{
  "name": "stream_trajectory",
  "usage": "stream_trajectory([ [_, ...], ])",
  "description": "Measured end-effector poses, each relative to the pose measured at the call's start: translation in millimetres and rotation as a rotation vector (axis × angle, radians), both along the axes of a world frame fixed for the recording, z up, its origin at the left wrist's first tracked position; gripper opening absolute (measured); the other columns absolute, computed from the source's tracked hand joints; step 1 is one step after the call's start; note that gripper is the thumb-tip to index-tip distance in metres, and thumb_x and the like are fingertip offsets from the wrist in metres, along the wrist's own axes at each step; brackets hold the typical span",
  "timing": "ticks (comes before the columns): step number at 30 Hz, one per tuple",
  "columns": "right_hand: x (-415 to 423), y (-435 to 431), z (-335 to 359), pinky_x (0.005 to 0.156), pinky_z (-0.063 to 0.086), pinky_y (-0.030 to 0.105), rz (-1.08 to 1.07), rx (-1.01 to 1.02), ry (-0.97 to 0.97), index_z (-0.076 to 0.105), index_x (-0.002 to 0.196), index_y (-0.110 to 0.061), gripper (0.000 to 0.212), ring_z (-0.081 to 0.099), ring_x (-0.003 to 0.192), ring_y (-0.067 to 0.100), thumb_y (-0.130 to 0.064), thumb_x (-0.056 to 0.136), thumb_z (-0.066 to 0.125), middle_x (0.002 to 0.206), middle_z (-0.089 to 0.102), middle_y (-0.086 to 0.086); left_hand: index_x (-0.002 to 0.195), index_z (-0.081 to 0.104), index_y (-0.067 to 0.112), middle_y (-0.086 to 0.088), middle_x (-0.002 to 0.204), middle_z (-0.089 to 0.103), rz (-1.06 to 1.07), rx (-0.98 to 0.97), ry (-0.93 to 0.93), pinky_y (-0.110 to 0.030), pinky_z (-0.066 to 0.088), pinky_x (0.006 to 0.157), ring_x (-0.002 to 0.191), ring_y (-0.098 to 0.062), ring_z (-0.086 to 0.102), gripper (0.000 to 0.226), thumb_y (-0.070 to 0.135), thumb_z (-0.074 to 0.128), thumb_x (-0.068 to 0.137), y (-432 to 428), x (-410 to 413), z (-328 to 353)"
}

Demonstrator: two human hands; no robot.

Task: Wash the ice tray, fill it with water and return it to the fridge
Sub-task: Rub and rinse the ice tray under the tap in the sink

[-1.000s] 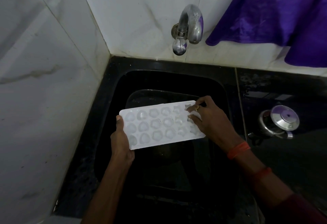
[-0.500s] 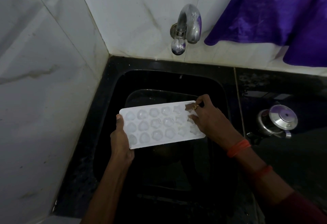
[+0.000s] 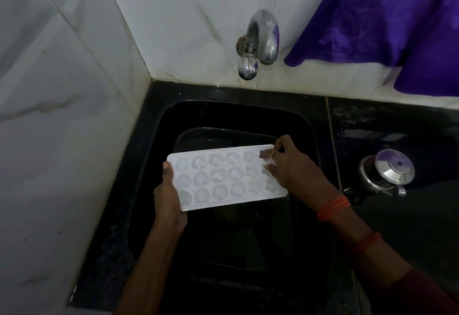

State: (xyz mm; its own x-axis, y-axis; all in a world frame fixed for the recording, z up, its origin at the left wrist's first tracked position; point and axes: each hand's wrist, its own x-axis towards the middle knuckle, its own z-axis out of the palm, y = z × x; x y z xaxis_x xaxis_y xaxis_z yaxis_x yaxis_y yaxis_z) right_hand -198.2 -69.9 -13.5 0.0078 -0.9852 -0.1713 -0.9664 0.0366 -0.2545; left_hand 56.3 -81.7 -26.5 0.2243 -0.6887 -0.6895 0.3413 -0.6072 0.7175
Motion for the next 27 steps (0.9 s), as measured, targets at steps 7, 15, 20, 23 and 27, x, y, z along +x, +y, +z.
stream_trajectory([
  [7,-1,1,11,0.093,0.055,0.038,-0.055,-0.055,-0.093,0.07,0.126,-0.014,0.036,0.065,0.108,0.024,-0.033,0.095,0.068,0.134,0.053,-0.002,0.111,0.07,0.016,-0.009,0.1,0.077,-0.002,0.004,0.029,-0.048,0.06,0.075,0.09,-0.032,0.075,0.055,0.063,0.046,0.095,-1,0,-2],
  [15,0,3,7,0.083,0.059,0.039,-0.061,-0.112,-0.032,0.072,0.123,-0.016,0.033,0.068,0.1,0.024,-0.032,0.096,0.067,0.136,0.051,-0.002,0.102,0.071,0.017,-0.007,0.093,0.078,-0.002,-0.006,0.027,-0.047,0.06,0.075,0.084,-0.03,0.076,0.051,0.062,0.046,0.096,-2,-3,-1],
  [20,-1,3,6,0.08,0.06,0.044,-0.069,-0.185,-0.037,0.077,0.113,-0.012,0.028,0.072,0.097,0.026,-0.028,0.091,0.074,0.132,0.062,0.002,0.102,0.071,0.018,-0.005,0.092,0.078,0.002,-0.014,0.017,-0.042,0.06,0.07,0.083,-0.028,0.076,0.05,0.061,0.046,0.096,-4,-3,-1],
  [23,2,8,7,0.074,0.062,0.041,-0.108,-0.25,-0.072,0.08,0.102,-0.016,0.019,0.075,0.093,0.026,-0.024,0.084,0.081,0.123,0.071,0.002,0.099,0.071,0.018,-0.003,0.086,0.078,0.01,-0.019,0.012,-0.039,0.059,0.065,0.078,-0.026,0.076,0.048,0.06,0.047,0.096,-6,-5,-1],
  [27,5,16,8,0.068,0.061,0.039,-0.1,-0.297,-0.122,0.077,0.094,-0.021,0.008,0.075,0.09,0.023,-0.022,0.087,0.077,0.127,0.071,-0.001,0.101,0.071,0.019,-0.004,0.089,0.078,0.009,-0.024,0.012,-0.041,0.059,0.067,0.08,-0.026,0.076,0.048,0.06,0.047,0.097,-6,-4,0],
])
